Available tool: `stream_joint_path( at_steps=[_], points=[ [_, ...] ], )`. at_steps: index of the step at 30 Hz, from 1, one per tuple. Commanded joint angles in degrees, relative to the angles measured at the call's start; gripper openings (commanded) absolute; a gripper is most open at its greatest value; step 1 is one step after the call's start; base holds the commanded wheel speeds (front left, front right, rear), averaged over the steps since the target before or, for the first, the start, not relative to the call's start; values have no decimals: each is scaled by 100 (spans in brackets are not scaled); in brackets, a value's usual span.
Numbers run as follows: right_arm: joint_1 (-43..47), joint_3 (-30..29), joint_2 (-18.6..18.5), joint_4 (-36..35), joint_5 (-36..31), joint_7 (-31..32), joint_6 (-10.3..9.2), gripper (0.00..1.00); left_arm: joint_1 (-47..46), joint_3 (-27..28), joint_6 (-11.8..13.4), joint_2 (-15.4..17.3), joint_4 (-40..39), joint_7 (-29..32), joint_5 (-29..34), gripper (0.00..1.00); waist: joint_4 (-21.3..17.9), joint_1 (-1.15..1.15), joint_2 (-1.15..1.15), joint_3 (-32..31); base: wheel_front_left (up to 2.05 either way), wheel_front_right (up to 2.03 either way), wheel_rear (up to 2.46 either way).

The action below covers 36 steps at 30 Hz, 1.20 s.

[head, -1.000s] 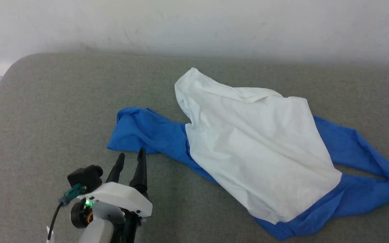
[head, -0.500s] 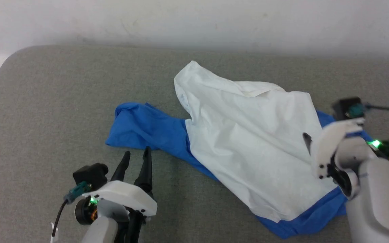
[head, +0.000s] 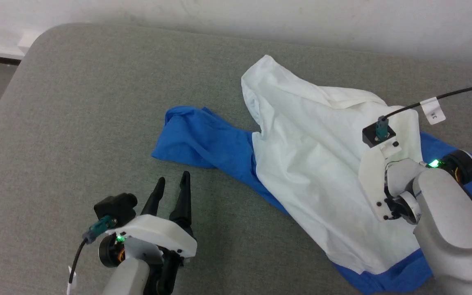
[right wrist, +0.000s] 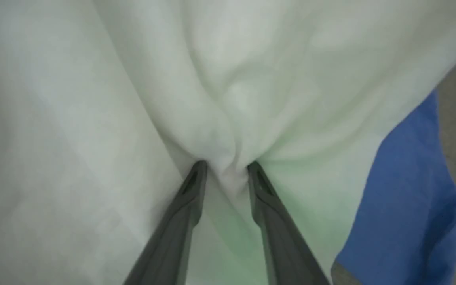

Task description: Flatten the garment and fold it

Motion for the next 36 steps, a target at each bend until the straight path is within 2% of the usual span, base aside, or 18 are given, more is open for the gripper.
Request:
stream_joint_path(
  at_steps=[1,5,8,15,20,21,22,25,29,36],
  points=[
    [109,42,-32,182,163,-49,-4,0,-124,-14,-28,-3,27,-44,-29,100,101,1,0,122,0,0,0],
    [-159,-295,-31,166,69,-427,-4,0,-159,-8,-27,22,36,-66,-24,100,106,1,0,183,0,0,0],
    [-538,-816,152,259,-198,-914,-4,0,-198,-9,-23,34,43,-79,-21,100,98,1,0,237,0,0,0],
    [-1460,-2071,501,603,-1356,-2062,-4,0,-307,-61,-34,37,61,-75,-9,100,125,1,0,333,0,0,0],
    [-1708,-2908,696,903,-2108,-2511,-4,0,-336,-79,-36,52,105,-79,-12,100,123,1,0,320,0,0,0],
    [-1718,-3023,748,1011,-2153,-2524,-4,40,-334,-80,-33,56,116,-79,-15,100,115,1,0,300,0,0,0],
    [-1726,-3128,793,1104,-2176,-2549,-4,100,-326,-76,-28,62,128,-82,-20,100,97,1,0,265,0,0,0],
    [-1790,-3351,899,1270,-1994,-2835,-4,100,-290,-73,-13,87,145,-74,-30,100,45,1,0,154,0,0,0],
    [-1827,-3373,966,1207,-1316,-3761,-4,100,-233,-59,1,124,141,-67,-56,100,-61,1,0,-49,0,0,0],
    [-964,-2966,984,425,-51,-5085,-4,100,-24,-49,58,180,115,-33,-102,100,-298,1,0,-454,0,0,0]
  ],
)
